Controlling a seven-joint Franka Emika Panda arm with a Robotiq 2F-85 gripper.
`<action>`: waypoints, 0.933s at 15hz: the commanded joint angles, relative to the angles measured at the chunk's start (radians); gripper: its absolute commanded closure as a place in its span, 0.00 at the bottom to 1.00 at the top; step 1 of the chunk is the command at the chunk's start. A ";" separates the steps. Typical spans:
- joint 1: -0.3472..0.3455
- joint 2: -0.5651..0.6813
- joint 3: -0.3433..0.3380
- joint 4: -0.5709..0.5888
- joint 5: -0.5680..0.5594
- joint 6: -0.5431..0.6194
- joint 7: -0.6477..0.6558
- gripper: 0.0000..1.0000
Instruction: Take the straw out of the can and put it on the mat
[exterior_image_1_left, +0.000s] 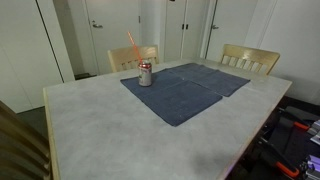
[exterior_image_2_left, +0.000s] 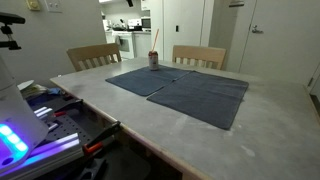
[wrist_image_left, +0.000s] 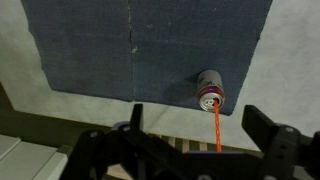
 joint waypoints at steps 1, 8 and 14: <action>0.017 -0.001 -0.015 0.002 -0.001 -0.004 0.001 0.00; 0.028 0.023 -0.026 -0.047 0.044 0.310 -0.074 0.00; 0.023 0.110 -0.064 -0.007 0.209 0.394 -0.321 0.00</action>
